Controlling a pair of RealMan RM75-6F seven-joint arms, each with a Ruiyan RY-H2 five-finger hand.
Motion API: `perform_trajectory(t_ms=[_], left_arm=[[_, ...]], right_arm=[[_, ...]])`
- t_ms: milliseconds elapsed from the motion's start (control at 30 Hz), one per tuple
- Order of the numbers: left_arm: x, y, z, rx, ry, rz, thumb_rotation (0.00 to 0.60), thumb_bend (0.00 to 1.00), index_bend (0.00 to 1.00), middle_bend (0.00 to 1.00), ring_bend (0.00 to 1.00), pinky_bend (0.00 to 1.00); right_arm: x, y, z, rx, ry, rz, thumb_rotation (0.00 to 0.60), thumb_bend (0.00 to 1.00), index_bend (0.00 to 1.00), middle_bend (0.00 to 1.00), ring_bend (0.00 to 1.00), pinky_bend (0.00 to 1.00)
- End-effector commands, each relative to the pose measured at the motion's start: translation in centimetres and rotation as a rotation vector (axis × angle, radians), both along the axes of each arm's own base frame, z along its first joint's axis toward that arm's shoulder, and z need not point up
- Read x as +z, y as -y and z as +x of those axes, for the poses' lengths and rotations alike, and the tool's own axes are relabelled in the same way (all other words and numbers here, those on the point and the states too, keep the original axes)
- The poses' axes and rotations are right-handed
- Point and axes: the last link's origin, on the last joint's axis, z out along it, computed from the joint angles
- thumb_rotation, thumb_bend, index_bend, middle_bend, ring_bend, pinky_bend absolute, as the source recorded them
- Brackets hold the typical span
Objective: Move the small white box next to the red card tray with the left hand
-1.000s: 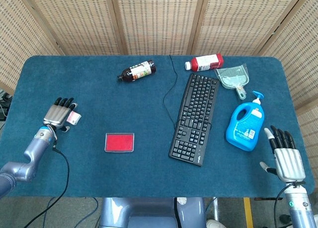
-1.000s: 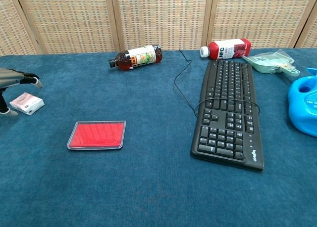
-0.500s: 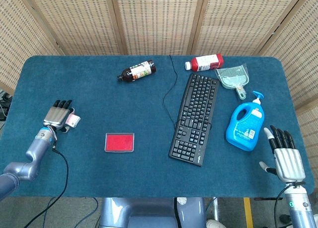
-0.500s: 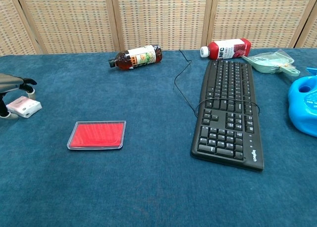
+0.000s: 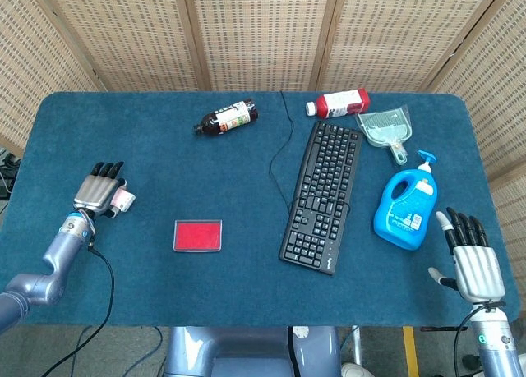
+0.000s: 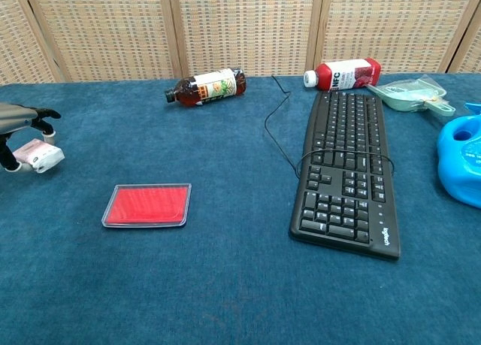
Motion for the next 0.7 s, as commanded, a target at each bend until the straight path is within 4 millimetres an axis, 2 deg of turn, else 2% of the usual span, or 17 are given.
perform_trajectory(t_ms=[33, 267, 467, 700], left_arm=[[0.7, 1.1, 1.1, -0.026, 0.045, 0.007, 0.6, 0.34, 0.43, 0.0, 0.0, 0.0], [-0.2, 4.2, 2.6, -0.015, 0.065, -0.036, 0.6, 0.33, 0.46, 0.0, 0.0, 0.0], [-1.3, 7.1, 3.8, 0.074, 0.097, -0.069, 0.6, 0.33, 0.46, 0.0, 0.0, 0.0], [-1.3, 8.6, 4.7, 0.126, 0.082, -0.048, 0.6, 0.33, 0.47, 0.0, 0.0, 0.0]], right_arm=[[0.1, 0.0, 0.0, 0.001, 0.003, -0.002, 0.6, 0.0, 0.01, 0.0, 0.0, 0.0], [0.2, -0.2, 0.1, 0.004, 0.008, -0.002, 0.6, 0.0, 0.01, 0.0, 0.0, 0.0], [0.4, -0.3, 0.2, 0.01, 0.016, -0.003, 0.6, 0.0, 0.01, 0.0, 0.0, 0.0], [0.6, -0.4, 0.3, 0.016, 0.024, -0.005, 0.6, 0.0, 0.01, 0.0, 0.0, 0.0]])
